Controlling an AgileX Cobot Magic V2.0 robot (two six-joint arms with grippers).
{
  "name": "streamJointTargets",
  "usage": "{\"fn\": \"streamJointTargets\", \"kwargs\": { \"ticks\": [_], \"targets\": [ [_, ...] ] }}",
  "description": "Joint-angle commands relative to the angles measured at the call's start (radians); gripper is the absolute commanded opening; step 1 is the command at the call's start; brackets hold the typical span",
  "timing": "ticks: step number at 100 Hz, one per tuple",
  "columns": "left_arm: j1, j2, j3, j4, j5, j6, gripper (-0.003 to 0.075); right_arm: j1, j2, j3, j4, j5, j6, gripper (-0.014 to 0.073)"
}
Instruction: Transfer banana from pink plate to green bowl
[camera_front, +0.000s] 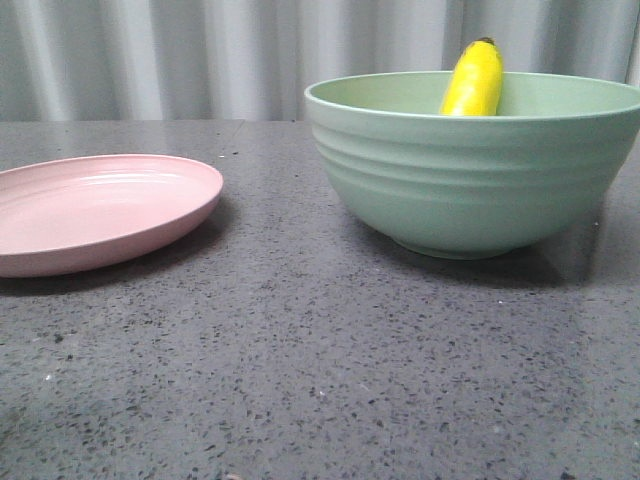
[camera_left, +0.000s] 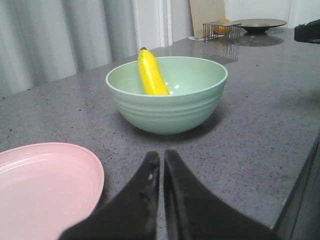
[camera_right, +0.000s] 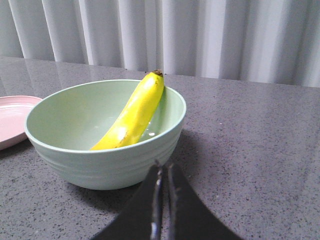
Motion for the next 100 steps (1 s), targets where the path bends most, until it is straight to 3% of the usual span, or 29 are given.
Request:
{"fn": "streamJointTargets", "kwargs": {
  "ticks": [1, 13, 25, 39, 60, 82, 100],
  "targets": [
    [-0.005, 0.008, -0.01, -0.006, -0.089, -0.008, -0.002, -0.004, 0.013, -0.023, -0.015, -0.07, -0.006, -0.0068],
    [0.021, 0.007, 0.019, 0.125, -0.136, -0.008, -0.002, -0.004, 0.013, -0.023, -0.015, -0.07, -0.006, -0.0068],
    [0.116, -0.02, 0.068, 0.134, -0.25, -0.008, -0.002, -0.004, 0.013, -0.023, -0.015, -0.07, -0.006, -0.0068],
    [0.294, -0.066, 0.156, 0.132, -0.397, -0.008, -0.002, -0.004, 0.013, -0.023, -0.015, -0.07, -0.006, -0.0068],
    [0.561, -0.179, 0.288, 0.078, -0.44, -0.01, -0.002, -0.004, 0.013, -0.023, -0.015, -0.07, -0.006, -0.0068],
    [0.801, -0.331, 0.287, 0.074, -0.199, -0.01, -0.002, -0.004, 0.013, -0.023, -0.015, -0.07, -0.006, -0.0068],
    [0.877, -0.33, 0.287, 0.072, 0.033, -0.02, -0.002, -0.004, 0.015, -0.023, -0.015, -0.069, -0.006, -0.0068]
  ]
}}
